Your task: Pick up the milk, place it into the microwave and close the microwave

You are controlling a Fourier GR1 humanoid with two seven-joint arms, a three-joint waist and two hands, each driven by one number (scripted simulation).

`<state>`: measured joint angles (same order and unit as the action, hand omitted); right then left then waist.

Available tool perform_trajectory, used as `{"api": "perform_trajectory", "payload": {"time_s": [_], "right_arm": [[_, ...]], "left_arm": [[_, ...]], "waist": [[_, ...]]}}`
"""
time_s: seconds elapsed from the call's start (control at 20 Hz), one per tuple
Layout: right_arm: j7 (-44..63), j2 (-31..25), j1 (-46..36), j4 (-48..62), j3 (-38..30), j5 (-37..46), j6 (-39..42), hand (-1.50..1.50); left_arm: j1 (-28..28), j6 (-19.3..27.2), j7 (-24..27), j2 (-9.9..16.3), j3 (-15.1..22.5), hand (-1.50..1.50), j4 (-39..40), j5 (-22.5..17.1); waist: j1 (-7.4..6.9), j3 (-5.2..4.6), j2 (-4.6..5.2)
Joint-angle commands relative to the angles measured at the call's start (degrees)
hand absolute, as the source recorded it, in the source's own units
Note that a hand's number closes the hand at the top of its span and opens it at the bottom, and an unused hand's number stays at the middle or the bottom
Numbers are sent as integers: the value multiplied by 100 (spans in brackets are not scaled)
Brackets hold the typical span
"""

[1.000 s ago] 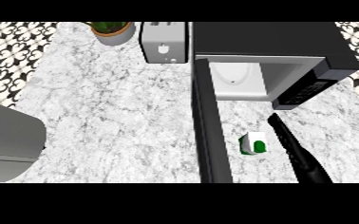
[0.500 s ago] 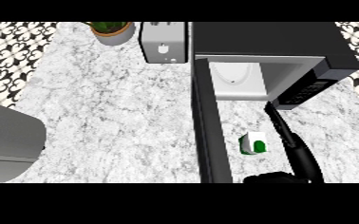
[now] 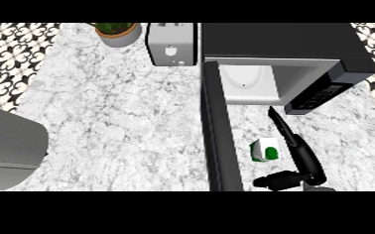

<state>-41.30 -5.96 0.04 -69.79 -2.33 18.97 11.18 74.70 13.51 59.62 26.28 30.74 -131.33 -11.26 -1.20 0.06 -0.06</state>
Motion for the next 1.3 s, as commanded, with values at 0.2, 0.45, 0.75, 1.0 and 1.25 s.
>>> {"api": "perform_trajectory", "payload": {"time_s": [0.2, 0.45, 0.75, 1.0, 1.25], "right_arm": [[-718, 10, -609, 1589, -83, 363, -465, -150], [-1073, 127, -938, 2306, -167, 665, -1220, -150], [-1751, -150, -1078, 2994, -262, 1028, -1913, 150], [-1793, -377, -1345, 3408, -332, 1098, -1866, 150], [-2403, -50, -1560, 3765, -377, 1057, -2199, 150]], "left_arm": [[100, -52, 221, 132, -103, -150, -36, -120], [11, -189, 238, 179, -279, -150, -75, -324], [137, -197, 544, 11, -144, -150, 214, -210], [447, -470, 868, 219, -317, -150, 274, -344], [133, -426, 609, 107, -290, -150, 370, -341]], "waist": [[-7, 2, 10], [-12, 2, 13], [-41, 4, 10], [-48, 1, -6], [-1, 2, 4]]}}
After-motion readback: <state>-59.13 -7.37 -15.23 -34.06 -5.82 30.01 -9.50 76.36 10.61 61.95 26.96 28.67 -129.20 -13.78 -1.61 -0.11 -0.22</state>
